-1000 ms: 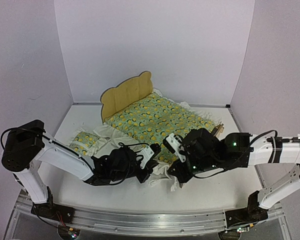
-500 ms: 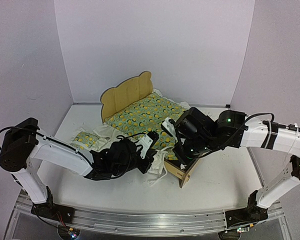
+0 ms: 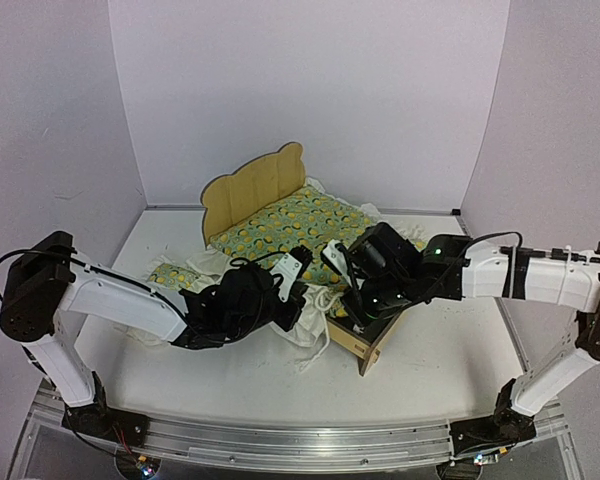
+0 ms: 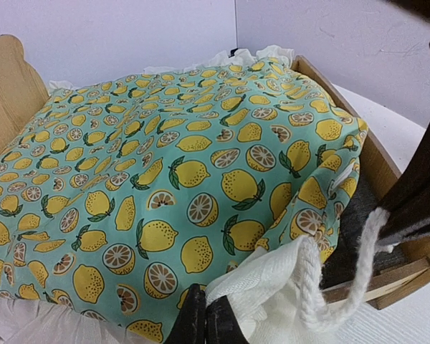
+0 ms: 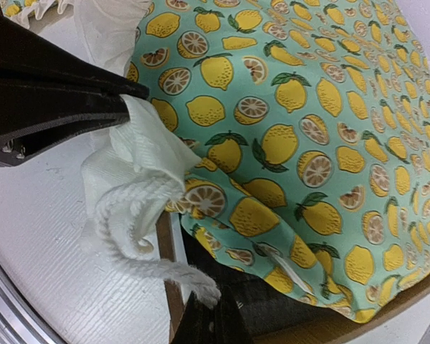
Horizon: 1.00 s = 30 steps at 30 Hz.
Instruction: Set up the pet bed
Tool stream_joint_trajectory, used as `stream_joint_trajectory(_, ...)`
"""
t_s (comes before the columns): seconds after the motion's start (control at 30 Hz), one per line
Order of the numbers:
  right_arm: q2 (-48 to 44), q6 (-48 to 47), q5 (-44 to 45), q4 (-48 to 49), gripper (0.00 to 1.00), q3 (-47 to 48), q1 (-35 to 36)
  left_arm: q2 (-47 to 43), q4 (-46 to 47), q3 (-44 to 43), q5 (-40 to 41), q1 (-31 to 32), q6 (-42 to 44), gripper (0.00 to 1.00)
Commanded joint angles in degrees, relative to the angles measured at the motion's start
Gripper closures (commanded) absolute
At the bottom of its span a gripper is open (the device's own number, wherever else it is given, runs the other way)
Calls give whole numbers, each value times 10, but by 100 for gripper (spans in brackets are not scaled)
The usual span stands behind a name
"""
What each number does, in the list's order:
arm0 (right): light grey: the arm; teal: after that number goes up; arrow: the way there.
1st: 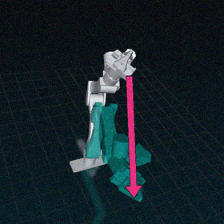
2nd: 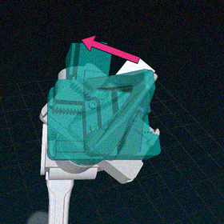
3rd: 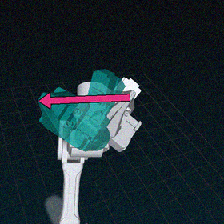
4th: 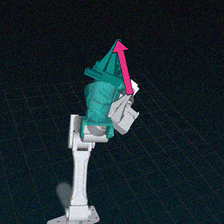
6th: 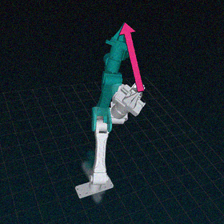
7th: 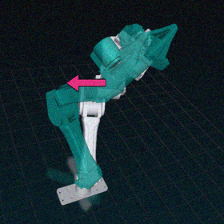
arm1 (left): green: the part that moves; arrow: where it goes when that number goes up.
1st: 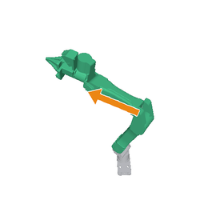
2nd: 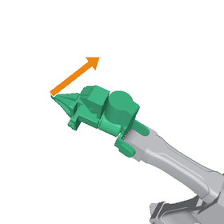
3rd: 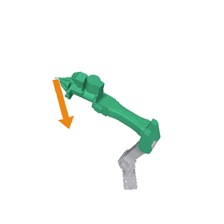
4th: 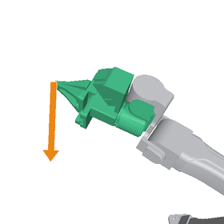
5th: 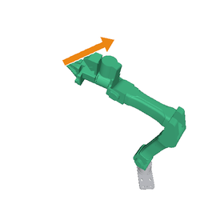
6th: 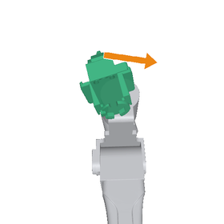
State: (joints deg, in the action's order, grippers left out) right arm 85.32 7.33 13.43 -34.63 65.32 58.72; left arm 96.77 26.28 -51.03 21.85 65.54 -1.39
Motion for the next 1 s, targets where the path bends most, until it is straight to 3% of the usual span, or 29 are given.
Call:
stream_joint_trajectory(0.0, 17, 26, -59, 105, 100, -14, -11, -10, 0, -26, 17, -6, -1, 100)
stream_joint_trajectory(0.53, -29, 272, -202, 158, 100, -60, -77, -11, -5, -28, 17, -8, 5, 100)
stream_joint_trajectory(0.77, -46, 369, -156, 173, 100, -101, -89, -11, -4, -28, 9, -8, 3, 100)
stream_joint_trajectory(0.97, -13, 372, -135, 212, 100, -131, -88, -14, -6, -27, 1, -8, 2, 100)
